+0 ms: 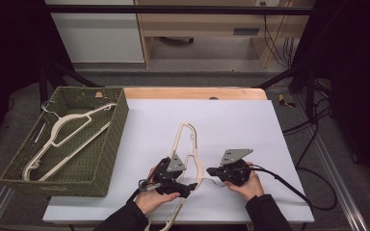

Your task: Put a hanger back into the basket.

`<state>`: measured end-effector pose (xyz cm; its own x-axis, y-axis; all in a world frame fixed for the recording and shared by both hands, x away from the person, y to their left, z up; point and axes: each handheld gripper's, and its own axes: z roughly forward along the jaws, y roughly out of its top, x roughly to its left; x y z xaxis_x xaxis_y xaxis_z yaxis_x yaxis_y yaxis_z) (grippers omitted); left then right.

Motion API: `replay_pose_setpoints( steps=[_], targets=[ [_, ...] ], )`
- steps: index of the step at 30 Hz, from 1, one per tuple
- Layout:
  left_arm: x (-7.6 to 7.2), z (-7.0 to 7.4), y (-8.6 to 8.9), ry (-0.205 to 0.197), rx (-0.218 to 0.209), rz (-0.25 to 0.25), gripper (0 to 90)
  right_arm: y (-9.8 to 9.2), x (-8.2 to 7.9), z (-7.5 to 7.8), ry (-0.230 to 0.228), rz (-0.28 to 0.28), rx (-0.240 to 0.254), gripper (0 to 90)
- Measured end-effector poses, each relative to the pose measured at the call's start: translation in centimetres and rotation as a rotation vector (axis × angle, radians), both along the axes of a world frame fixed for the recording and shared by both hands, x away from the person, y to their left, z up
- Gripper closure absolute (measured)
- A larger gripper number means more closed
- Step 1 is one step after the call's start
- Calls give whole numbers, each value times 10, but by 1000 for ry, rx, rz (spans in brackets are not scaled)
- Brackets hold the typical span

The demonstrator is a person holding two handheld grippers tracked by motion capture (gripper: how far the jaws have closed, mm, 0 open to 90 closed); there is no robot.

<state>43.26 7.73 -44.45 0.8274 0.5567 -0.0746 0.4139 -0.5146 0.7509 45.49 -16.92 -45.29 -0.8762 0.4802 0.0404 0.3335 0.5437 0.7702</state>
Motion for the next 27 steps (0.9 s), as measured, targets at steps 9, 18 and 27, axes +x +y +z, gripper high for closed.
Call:
replay_pose_setpoints(
  steps=[9, 18, 27],
  targets=[
    [-4, -3, 15, 0, -32, -8, 163, 8, 5, -28, 38, 0, -59, 761],
    [-5, -2, 17, 2, -55, -17, 155, 7, 6, -29, 34, 34, -73, 884],
    [-1, -8, 1, 20, -11, -38, 146, 5, 5, -22, 25, 55, -76, 893]
  ],
)
